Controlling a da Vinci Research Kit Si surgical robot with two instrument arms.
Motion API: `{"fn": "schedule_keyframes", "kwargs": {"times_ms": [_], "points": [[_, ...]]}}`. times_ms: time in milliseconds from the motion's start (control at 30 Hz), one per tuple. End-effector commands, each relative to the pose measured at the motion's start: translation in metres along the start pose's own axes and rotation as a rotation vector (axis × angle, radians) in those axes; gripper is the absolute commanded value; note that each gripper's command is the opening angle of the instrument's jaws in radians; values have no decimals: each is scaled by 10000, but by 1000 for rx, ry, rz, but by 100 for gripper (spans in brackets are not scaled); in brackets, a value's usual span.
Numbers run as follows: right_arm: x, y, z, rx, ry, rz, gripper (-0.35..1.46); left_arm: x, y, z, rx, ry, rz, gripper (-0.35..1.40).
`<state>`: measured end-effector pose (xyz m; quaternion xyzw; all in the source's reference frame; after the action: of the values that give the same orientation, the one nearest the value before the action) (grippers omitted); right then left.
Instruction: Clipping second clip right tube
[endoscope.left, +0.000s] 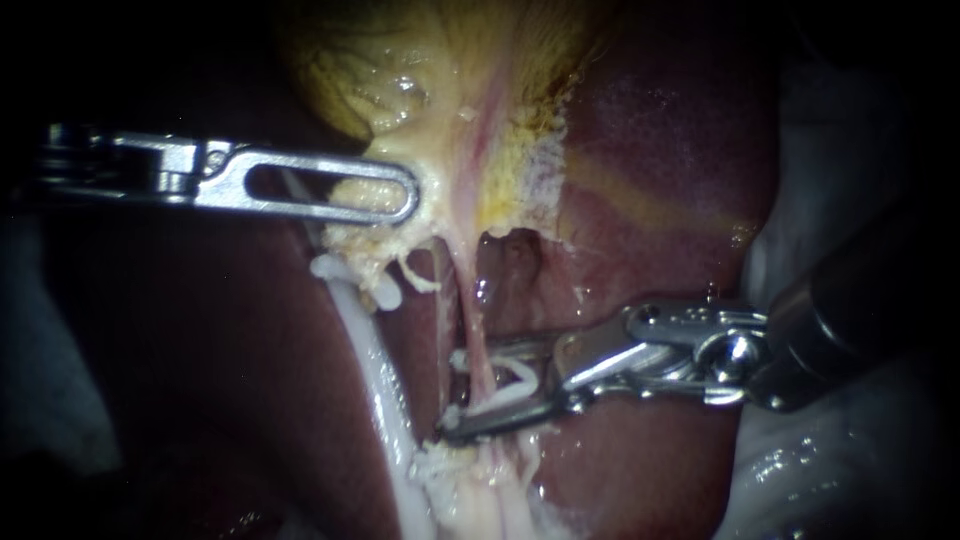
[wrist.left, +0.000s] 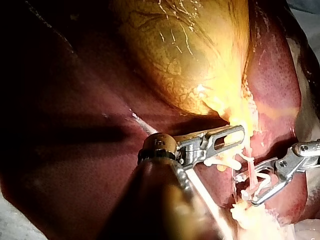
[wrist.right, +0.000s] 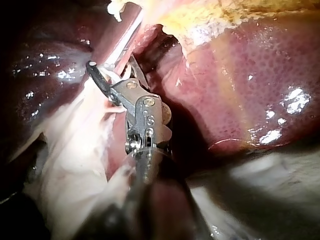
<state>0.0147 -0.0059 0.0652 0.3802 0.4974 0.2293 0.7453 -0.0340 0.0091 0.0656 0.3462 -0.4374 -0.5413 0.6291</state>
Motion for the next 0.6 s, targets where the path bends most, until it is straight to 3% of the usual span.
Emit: {"fn": "schedule_keyframes", "kwargs": {"times_ms": [33,133,267,500,600], "points": [[0,0,0,-1,4,0,39,0,1,1,1,0,0,-35],[0,0,-2,3,3,0,31,0,1,1,1,0,0,-35],[-1,2,-5,-5,5,5,1,0,2,1,2,0,0,-35],[0,3,-7,-25,13,6,-35,0,3,2,2,0,1,-35],[0,3,-8,-27,14,6,-35,0,4,2,2,1,1,-35]]}}
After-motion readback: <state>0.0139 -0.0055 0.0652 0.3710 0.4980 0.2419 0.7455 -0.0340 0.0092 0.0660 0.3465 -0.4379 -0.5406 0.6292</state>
